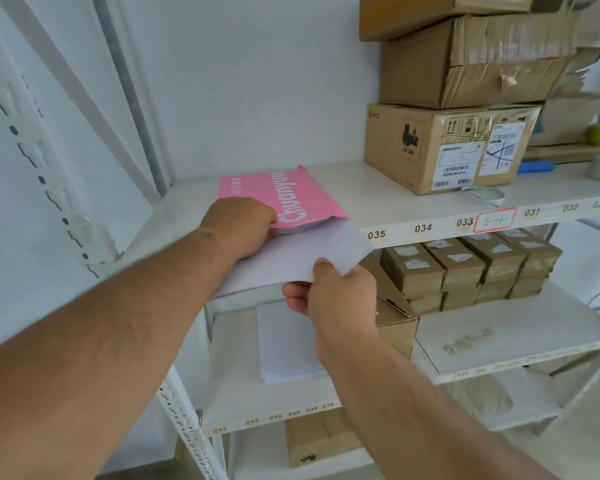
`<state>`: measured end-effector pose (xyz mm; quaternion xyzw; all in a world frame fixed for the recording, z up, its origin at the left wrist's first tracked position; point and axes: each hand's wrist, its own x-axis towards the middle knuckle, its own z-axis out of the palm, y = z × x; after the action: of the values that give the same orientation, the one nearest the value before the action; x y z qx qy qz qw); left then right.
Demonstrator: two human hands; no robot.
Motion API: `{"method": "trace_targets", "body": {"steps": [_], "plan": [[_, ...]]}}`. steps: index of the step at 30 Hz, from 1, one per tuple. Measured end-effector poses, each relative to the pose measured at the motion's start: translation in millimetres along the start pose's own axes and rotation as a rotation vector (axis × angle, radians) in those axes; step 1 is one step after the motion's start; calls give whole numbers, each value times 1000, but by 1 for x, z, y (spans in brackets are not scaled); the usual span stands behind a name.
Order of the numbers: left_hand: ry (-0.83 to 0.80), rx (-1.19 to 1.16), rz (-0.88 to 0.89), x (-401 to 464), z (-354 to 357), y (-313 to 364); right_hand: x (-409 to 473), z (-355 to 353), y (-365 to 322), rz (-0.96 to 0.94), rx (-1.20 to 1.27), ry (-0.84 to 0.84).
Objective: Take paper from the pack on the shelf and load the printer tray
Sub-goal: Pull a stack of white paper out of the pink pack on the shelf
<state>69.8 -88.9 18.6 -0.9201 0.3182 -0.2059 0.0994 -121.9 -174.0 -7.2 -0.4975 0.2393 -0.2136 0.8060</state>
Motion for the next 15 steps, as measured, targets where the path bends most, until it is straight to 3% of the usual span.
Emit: {"method": "trace_targets", "body": {"steps": [12,15], "plan": [[35,-72,-52,-14,-1,0,-96,-62,-13,-145,-53,-39],[-61,-181,-69,-21,-2,-5,-119,-80,-20,-204,-21,-4]]}}
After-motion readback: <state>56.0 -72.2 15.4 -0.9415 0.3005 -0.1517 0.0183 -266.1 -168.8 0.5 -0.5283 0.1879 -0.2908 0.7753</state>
